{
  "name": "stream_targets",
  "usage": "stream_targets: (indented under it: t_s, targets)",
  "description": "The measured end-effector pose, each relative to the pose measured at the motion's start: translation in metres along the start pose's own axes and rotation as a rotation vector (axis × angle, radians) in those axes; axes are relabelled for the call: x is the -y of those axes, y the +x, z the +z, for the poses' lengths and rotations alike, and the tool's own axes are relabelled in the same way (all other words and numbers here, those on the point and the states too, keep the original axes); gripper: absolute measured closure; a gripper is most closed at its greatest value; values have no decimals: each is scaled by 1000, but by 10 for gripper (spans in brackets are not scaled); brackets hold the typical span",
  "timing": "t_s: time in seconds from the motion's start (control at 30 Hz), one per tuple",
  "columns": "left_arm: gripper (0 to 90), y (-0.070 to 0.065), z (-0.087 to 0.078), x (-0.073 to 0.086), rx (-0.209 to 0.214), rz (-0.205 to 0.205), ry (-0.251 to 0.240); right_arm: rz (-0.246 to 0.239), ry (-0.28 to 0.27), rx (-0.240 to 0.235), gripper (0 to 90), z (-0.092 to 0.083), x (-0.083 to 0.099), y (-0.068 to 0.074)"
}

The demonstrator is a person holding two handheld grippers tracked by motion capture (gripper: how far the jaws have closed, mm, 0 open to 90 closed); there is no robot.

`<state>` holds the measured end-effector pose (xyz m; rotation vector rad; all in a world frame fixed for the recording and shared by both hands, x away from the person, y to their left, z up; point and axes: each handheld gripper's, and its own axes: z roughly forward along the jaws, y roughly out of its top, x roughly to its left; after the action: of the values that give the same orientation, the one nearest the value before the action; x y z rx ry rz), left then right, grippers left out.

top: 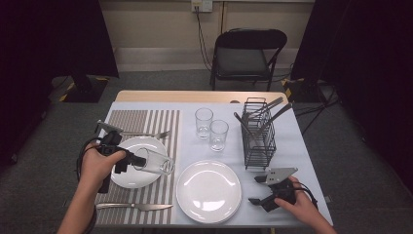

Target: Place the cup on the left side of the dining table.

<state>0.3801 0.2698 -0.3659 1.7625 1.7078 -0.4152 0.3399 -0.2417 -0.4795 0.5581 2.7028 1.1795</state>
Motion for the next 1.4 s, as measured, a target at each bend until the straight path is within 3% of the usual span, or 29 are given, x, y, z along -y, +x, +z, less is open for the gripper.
stream_targets:
  t_s: [0.43, 0.6, 0.83, 1.07, 1.4]
  targets:
    - [855, 5, -1, 7, -12, 6, 9, 0, 0, 0, 183, 0, 0, 0]
    - [855, 5, -2, 9, 15, -2, 11, 1, 0, 0, 183, 0, 0, 0]
    - [855, 3, -5, 12, -12, 14, 10, 0, 0, 0, 183, 0, 0, 0]
    - [855, 5, -3, 17, -9, 2, 12, 0, 0, 0, 183, 0, 0, 0]
    - [856, 7, 0, 22, -11, 14, 34, 0, 0, 0, 183, 0, 0, 0]
